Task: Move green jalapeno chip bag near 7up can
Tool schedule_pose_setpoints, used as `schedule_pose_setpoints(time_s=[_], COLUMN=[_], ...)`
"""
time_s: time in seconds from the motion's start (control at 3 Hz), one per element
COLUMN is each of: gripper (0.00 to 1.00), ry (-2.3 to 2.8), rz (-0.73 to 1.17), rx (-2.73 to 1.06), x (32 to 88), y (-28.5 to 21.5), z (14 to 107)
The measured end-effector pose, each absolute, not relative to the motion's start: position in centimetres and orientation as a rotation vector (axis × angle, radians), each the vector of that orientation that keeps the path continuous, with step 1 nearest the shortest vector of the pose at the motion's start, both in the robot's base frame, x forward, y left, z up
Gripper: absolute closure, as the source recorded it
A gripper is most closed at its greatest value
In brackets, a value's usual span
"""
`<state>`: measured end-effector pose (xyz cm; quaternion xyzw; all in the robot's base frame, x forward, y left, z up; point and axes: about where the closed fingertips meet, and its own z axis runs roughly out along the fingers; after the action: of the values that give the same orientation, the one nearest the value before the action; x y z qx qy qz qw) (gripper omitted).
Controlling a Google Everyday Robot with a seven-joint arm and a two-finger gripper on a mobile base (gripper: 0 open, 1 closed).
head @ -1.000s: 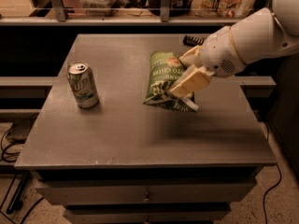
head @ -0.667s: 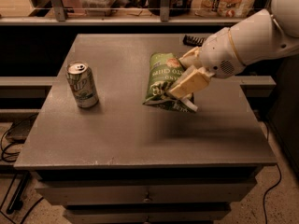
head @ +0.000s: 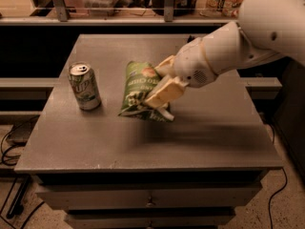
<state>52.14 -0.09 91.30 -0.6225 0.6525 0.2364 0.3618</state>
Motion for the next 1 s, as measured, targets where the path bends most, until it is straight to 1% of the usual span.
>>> schedule_pose_setpoints(time_s=[0.33,0.67,1.0], gripper=[0.97,0.79,0.56], ry=[1.632,1.591,1.559], rz=[0.678,0.754,0.820], rx=[-1.634,-1.651,-1.676], x=[52.0,52.0,51.7], y=[3.5,6.9,9.8], z=[90.2,89.0,88.0])
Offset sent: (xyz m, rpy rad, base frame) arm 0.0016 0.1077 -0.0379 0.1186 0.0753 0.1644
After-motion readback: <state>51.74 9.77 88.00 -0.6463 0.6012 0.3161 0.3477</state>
